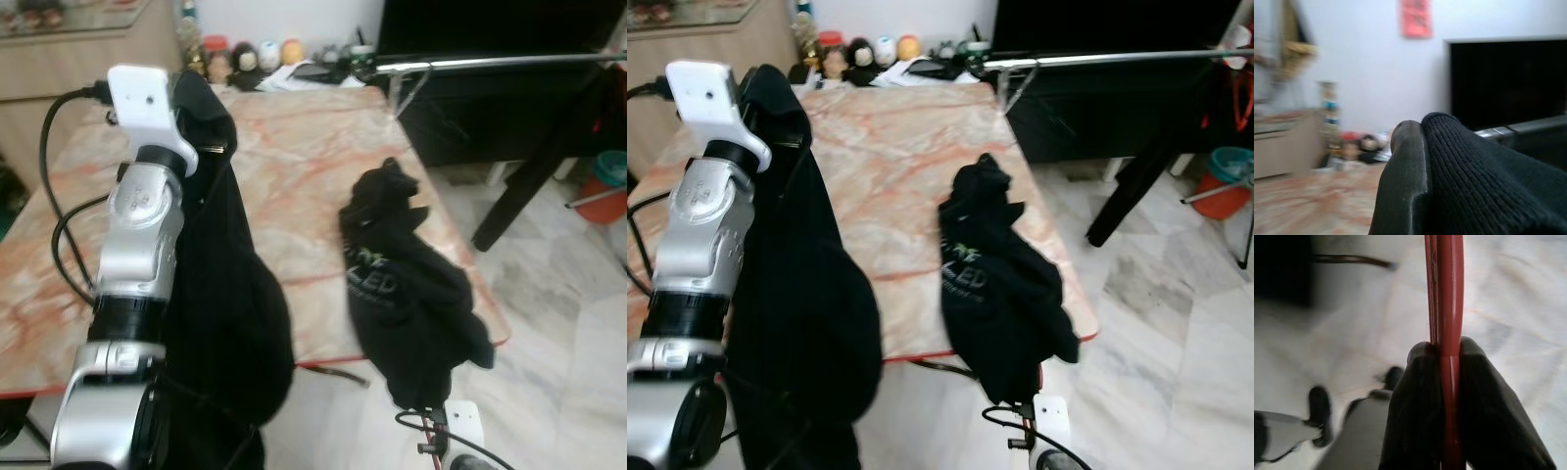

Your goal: Hang hanger

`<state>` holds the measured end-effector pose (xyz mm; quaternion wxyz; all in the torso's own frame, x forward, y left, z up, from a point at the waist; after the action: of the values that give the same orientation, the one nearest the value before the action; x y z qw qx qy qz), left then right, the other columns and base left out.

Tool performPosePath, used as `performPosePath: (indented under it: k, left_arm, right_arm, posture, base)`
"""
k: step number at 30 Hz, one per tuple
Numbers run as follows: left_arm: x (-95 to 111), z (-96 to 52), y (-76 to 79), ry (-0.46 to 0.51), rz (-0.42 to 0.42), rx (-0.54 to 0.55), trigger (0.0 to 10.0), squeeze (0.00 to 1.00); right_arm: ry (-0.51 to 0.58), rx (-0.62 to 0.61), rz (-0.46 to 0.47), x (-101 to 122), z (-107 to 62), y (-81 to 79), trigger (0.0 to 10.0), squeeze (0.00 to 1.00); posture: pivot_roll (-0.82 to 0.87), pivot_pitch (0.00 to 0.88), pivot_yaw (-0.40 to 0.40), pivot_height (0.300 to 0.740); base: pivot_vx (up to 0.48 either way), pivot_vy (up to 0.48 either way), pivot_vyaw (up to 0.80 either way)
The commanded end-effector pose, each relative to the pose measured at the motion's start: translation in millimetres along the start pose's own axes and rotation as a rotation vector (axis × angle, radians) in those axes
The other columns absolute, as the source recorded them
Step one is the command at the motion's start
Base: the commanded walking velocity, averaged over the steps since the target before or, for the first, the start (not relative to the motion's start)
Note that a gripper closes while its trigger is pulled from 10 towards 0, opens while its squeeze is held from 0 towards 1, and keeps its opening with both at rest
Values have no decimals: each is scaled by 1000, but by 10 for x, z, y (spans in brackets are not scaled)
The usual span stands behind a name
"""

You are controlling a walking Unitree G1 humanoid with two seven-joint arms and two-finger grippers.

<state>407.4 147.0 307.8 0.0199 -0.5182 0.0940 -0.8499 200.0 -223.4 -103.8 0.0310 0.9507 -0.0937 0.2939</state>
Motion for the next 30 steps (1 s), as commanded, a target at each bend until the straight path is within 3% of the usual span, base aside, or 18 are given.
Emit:
performPosePath:
  k: [1,6,8,10,11,13,14,15,18,20,22,25,27,30]
  left_arm:
    - [199,98,-91,63,28,12,10000,0]
    - [409,301,-147,98,45,16,10000,0]
    - [383,327,-158,75,32,17,10000,0]
    - [208,259,-93,16,4,-30,10000,0]
    - [43,163,-52,-28,-7,-60,10000,0]
    - [-31,110,-42,-48,-11,-67,10000,0]
    - [-207,-73,-41,-92,-22,-63,10000,0]
    - [-207,-73,-41,-92,-22,-63,10000,0]
    - [-446,-507,-20,-168,-84,-62,10000,0]
    - [-470,-579,-17,-174,-84,-65,10000,0]
    - [-544,-813,11,-207,-95,-94,10000,0]
    - [-621,-1009,58,-266,-89,-149,10000,0]
    - [-699,-1117,117,-303,-36,-210,10000,0]
    - [-752,-1194,233,-327,-60,-283,10000,0]
  right_arm:
    - [12,5,14,36,8,-48,10000,0]
    - [15,2,18,43,9,-52,10000,0]
    - [15,2,20,40,9,-52,10000,0]
    - [13,2,20,33,8,-52,10000,0]
    - [12,3,20,28,7,-53,10000,0]
    - [12,3,20,24,7,-54,10000,0]
    - [10,3,19,16,6,-50,10000,0]
    - [10,3,19,16,6,-50,10000,0]
    - [5,3,17,-3,3,-43,10000,0]
    - [4,2,18,-9,2,-41,10000,0]
    - [0,1,18,-23,0,-37,10000,0]
    - [-4,-7,25,-40,-2,-27,10000,0]
    - [-5,-9,26,-48,-3,-25,10000,0]
    - [-4,-16,37,-55,-4,-24,10000,0]
  posture:
    - [182,0,-8,740]
    - [183,0,-2,740]
    - [185,0,-1,740]
    - [186,0,-1,740]
    - [185,0,-1,740]
    - [183,0,-1,740]
    - [186,0,-2,740]
    - [186,0,-2,740]
    - [188,0,-3,740]
    - [191,0,-5,740]
    - [196,0,-6,740]
    - [202,0,-6,740]
    - [198,0,-3,740]
    - [190,0,0,740]
  base:
    - [375,0,0]
    - [371,0,0]
    - [321,0,0]
    - [0,0,0]
    - [0,0,0]
    - [0,0,0]
    - [0,0,0]
    - [0,0,0]
    - [0,0,0]
    - [0,0,0]
    - [0,0,0]
    - [0,0,0]
    - [0,0,0]
    - [0,0,0]
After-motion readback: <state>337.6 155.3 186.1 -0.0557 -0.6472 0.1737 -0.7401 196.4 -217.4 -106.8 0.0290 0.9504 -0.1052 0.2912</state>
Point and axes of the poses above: a point about 5 cm out from each wrist's last joint towards the gripper, its own z axis pointing out of the wrist towards the gripper, its own x axis along the axis of the wrist's last joint, y = z × x, the point moved 3 cm from there along z, pointing out of the wrist towards the gripper, and after that the axes turned 6 degrees about z, right-handed, at the moved point
